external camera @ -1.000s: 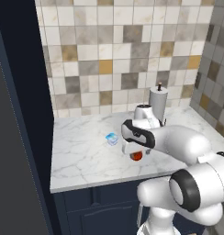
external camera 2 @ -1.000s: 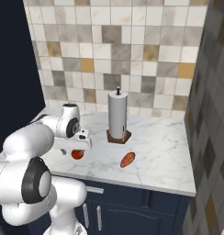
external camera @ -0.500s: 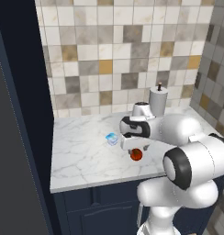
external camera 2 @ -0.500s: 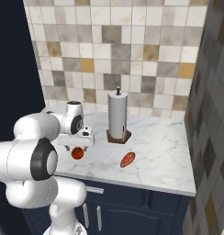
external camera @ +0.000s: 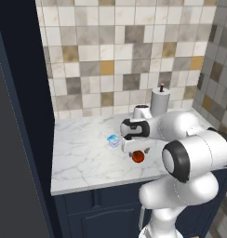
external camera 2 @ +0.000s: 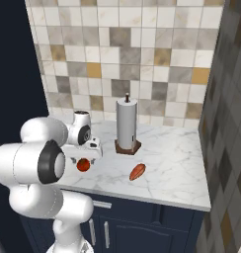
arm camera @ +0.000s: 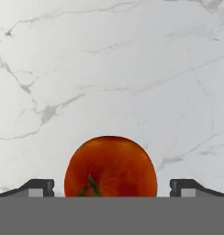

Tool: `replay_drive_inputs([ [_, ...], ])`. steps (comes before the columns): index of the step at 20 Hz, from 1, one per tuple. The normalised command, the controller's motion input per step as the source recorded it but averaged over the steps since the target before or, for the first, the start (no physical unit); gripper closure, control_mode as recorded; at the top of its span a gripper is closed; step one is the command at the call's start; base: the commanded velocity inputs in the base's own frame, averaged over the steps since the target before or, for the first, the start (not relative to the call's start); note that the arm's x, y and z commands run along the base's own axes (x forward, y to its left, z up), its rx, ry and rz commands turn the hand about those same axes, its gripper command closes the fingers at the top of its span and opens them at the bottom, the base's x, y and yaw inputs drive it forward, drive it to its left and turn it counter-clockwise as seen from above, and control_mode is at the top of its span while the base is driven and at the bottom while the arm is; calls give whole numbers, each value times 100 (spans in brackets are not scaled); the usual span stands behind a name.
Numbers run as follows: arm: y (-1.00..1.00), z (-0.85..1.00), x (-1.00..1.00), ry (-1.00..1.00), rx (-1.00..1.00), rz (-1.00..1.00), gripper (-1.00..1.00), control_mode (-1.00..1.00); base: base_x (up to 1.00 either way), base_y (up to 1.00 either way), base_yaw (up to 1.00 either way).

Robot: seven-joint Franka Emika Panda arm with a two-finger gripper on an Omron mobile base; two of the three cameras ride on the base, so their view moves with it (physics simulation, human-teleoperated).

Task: Place the tomato and sweet potato inside the fridge drawer. Close the drawer after placing the vegetables.

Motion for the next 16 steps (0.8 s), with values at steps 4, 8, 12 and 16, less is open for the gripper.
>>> replay_drive_inputs([
  [4, 0, -15, 0, 0, 0, 0, -100, -100, 0, 0, 0],
  [8, 0, -13, 0, 0, 0, 0, -100, -100, 0, 0, 0],
  [12, 0, -7, 0, 0, 0, 0, -100, -100, 0, 0, 0],
  [16, 0, -14, 0, 0, 0, 0, -100, -100, 0, 0, 0],
])
